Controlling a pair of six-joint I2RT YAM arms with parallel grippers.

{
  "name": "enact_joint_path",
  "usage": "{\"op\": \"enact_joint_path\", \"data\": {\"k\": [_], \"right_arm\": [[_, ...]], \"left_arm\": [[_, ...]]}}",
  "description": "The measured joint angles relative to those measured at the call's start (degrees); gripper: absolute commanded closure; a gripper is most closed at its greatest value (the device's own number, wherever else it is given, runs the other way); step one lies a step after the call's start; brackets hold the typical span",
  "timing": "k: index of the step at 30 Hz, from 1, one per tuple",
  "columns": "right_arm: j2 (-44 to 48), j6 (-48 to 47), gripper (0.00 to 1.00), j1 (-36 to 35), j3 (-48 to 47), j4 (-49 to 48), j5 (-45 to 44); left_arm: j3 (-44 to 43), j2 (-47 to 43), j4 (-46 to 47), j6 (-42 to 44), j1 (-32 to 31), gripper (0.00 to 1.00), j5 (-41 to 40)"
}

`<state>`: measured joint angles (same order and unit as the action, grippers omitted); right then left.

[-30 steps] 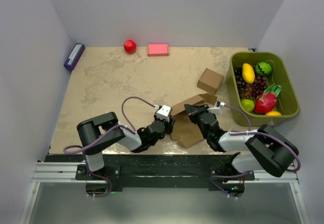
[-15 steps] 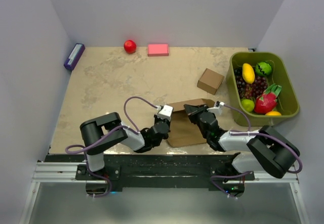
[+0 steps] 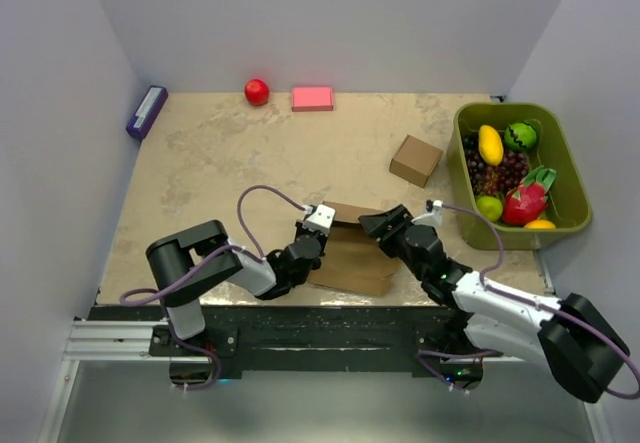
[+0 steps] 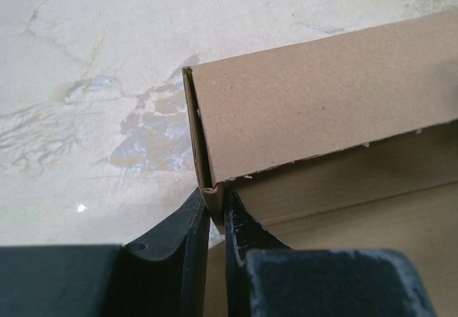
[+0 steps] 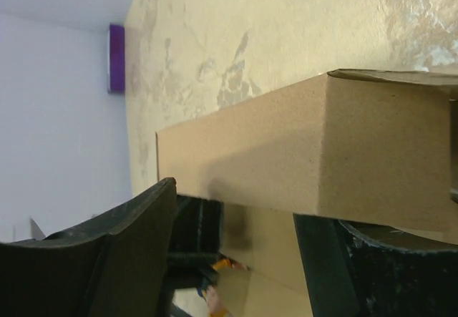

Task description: Fold the paper box

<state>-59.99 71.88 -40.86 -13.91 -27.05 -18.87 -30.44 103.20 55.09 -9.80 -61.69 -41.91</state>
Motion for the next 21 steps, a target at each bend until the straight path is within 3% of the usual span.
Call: {"op": "enact_joint_path", "data": {"k": [11, 13, 17, 21], "right_arm": [[14.03, -7.8, 0.36, -0.02, -5.95, 20.33, 9.38], [13.35, -9.4, 0.39, 0.0, -9.9, 22.08, 10.12], [8.41, -13.03, 0.55, -0.07, -16.72, 21.92, 11.19], [-0.09, -15.69, 0.6, -0.07, -19.39, 19.89, 11.45]], "left_arm": [[4.24, -3.08, 0.61, 0.63, 6.38, 0.99, 12.07], [4.48, -3.08, 1.09, 0.61, 6.54, 1.0, 13.07], [5.18, -3.08, 1.88, 0.39, 6.56, 1.0, 13.9], [5.57, -3.08, 2.47, 0.09, 6.56, 1.0, 14.38]]}}
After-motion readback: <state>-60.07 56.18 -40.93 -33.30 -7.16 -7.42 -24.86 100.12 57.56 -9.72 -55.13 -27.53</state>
